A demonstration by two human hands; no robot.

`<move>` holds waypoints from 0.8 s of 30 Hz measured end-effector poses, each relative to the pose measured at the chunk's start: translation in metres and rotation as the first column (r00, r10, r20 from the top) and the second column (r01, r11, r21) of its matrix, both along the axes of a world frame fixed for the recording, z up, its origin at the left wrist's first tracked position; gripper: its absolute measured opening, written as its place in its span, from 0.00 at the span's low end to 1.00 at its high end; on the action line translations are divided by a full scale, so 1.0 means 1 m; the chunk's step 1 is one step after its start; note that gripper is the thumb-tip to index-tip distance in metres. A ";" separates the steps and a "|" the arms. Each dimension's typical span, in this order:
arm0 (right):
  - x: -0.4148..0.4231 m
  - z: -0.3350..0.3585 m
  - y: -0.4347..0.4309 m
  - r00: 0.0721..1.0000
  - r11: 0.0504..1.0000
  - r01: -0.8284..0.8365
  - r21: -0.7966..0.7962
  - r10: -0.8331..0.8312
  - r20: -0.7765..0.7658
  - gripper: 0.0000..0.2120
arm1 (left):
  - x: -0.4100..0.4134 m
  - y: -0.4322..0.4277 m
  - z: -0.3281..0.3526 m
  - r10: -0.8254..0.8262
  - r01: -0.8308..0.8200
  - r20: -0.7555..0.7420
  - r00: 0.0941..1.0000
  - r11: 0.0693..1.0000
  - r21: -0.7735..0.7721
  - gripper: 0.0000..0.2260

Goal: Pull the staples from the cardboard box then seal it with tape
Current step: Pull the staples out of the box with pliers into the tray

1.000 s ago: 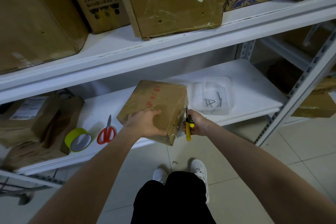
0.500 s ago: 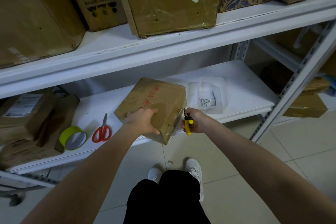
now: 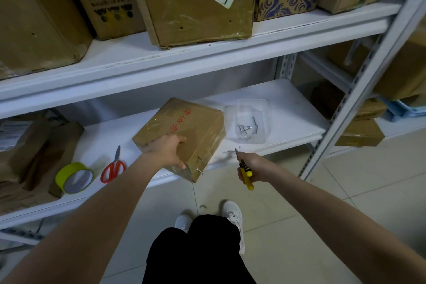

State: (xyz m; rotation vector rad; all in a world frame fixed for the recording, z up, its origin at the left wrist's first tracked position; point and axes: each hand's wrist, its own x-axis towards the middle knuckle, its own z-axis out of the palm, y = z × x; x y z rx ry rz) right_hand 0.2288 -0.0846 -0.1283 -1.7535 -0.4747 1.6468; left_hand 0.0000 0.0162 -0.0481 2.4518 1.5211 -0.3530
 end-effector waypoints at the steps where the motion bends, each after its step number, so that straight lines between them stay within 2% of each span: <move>1: -0.001 0.005 -0.002 0.999 1.000 -0.015 0.027 0.014 0.039 0.11 | 0.000 -0.001 -0.001 -0.002 0.002 0.007 1.000 1.000 0.002 0.41; 7: 0.012 0.035 0.018 0.946 0.972 -0.015 0.234 -0.061 0.317 0.13 | 0.003 -0.009 -0.001 -0.030 0.029 0.001 1.000 0.999 0.025 0.36; 11: 0.032 0.056 0.027 0.772 0.975 -0.127 0.180 -0.017 0.635 0.18 | 0.004 -0.010 0.001 -0.041 0.043 -0.032 0.999 0.998 0.047 0.35; 14: 0.045 0.053 0.032 0.668 0.981 -0.162 0.110 0.027 0.744 0.18 | 0.006 -0.010 0.002 -0.059 0.062 -0.056 0.997 0.997 0.056 0.31; 16: 0.048 0.048 0.033 0.640 0.981 -0.187 0.050 0.084 0.764 0.19 | 0.010 -0.012 0.003 -0.066 0.071 -0.073 0.995 0.995 0.065 0.27; 18: 0.049 0.040 0.034 0.646 0.984 -0.172 0.054 0.072 0.760 0.19 | 0.014 -0.013 0.005 -0.064 0.071 -0.070 0.996 0.992 0.102 0.25; 21: 0.046 0.039 0.031 0.684 0.983 -0.119 0.138 -0.019 0.729 0.21 | 0.026 -0.018 0.008 -0.071 0.088 -0.096 0.993 0.979 0.186 0.25; 24: 0.038 0.037 0.029 0.749 0.981 -0.141 0.137 0.015 0.662 0.21 | 0.037 -0.022 0.008 -0.049 0.071 -0.104 0.993 0.971 0.227 0.25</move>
